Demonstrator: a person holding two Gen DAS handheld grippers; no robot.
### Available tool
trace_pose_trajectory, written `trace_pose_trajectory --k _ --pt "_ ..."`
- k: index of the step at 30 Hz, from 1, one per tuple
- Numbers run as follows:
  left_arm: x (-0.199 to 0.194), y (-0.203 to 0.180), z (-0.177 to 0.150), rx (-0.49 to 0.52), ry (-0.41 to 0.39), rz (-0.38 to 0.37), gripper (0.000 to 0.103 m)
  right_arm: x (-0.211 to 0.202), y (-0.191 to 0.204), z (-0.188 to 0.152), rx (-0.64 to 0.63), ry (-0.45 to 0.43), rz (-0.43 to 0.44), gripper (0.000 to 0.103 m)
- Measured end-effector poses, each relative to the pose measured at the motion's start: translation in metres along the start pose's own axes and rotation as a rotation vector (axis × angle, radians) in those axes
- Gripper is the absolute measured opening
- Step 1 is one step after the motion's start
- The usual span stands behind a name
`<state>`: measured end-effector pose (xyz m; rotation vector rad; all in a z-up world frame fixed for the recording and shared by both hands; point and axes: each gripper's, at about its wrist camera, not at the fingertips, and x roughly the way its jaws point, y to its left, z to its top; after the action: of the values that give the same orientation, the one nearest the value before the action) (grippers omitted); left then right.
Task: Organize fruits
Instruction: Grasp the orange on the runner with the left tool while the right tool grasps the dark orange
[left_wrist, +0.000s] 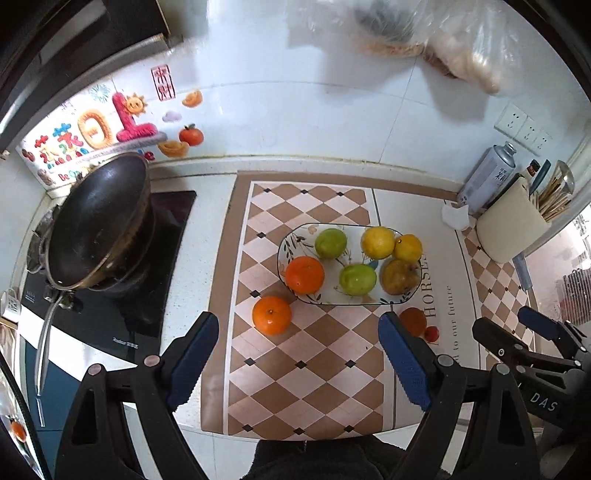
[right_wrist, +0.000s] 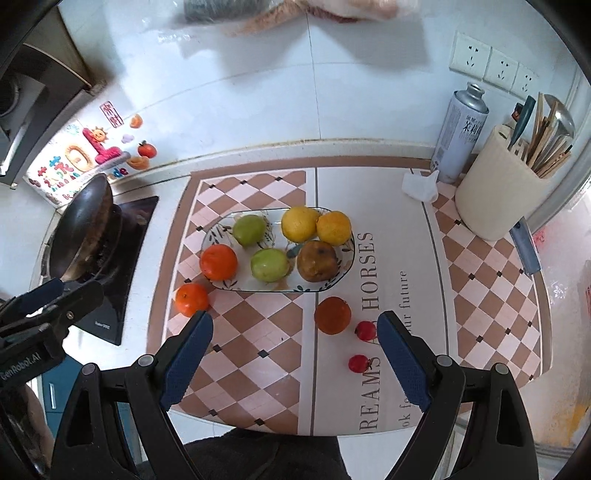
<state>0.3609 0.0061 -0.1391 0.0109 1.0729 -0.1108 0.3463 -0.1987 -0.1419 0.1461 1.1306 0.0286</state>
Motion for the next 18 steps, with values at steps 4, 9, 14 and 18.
trace_pose_trajectory --k 4,9,14,18 --pt "-0.013 0.000 -0.003 0.001 -0.019 0.000 0.088 -0.016 0.003 -0.002 -0.005 -0.026 0.002 0.093" --pt "-0.021 0.000 -0.005 -0.006 -0.044 0.004 0.088 -0.025 0.004 -0.003 -0.004 -0.039 0.010 0.093" --pt "-0.020 -0.003 -0.007 -0.001 -0.036 -0.001 0.088 -0.026 0.002 -0.002 0.002 -0.038 0.020 0.093" --pt "-0.016 -0.004 -0.005 -0.006 -0.026 -0.008 0.088 -0.022 -0.001 0.000 0.021 -0.034 0.033 0.093"
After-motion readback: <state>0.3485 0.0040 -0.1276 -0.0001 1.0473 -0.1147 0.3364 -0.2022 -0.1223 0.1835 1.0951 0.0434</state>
